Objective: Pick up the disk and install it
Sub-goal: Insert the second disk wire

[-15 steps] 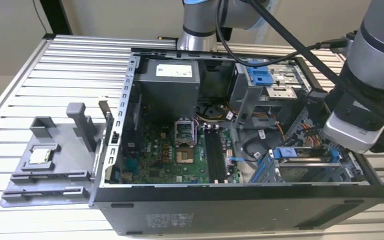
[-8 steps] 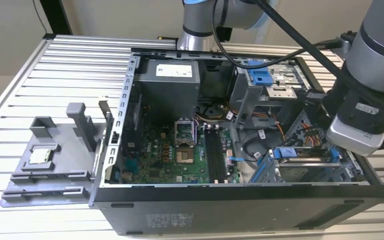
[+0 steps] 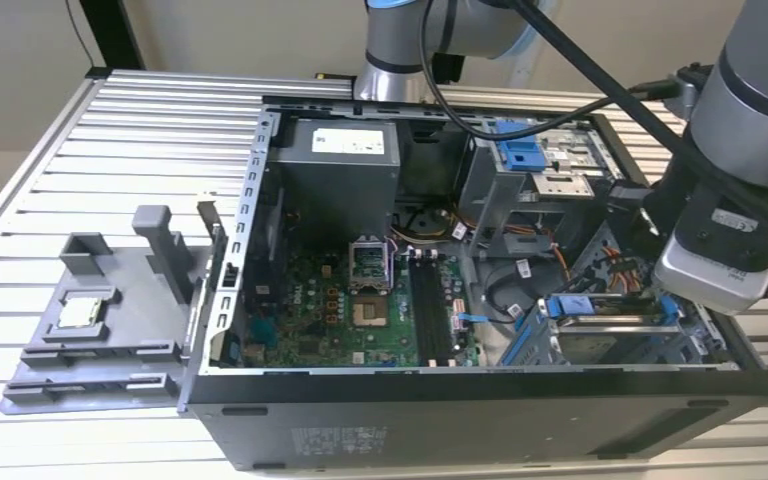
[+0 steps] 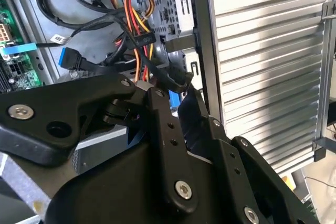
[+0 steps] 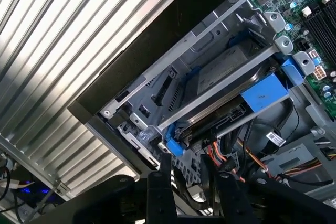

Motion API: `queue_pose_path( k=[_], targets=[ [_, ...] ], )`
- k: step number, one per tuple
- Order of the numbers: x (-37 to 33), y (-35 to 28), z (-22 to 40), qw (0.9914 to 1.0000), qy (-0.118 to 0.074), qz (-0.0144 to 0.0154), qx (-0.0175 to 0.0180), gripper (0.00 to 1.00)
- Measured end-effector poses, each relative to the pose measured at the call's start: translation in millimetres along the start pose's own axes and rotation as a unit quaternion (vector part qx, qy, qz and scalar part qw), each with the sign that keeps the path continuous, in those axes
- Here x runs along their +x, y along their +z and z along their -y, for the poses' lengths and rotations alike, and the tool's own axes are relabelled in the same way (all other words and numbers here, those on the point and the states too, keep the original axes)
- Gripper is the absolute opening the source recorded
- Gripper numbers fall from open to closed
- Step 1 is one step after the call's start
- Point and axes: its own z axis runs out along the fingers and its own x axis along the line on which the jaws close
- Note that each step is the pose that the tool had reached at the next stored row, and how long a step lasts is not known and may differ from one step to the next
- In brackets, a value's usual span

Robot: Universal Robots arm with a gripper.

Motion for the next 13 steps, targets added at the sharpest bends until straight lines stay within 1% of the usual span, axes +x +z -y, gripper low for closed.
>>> queue_pose_path(
  k=[7,13],
  targets=[
    [0.0,-0.1,-0.5,1.0,0.0,0.0001,0.0,1.0],
    [-1.8,-1.3,-2.9,1.0,0.0,0.0,0.0,1.0]
  ],
)
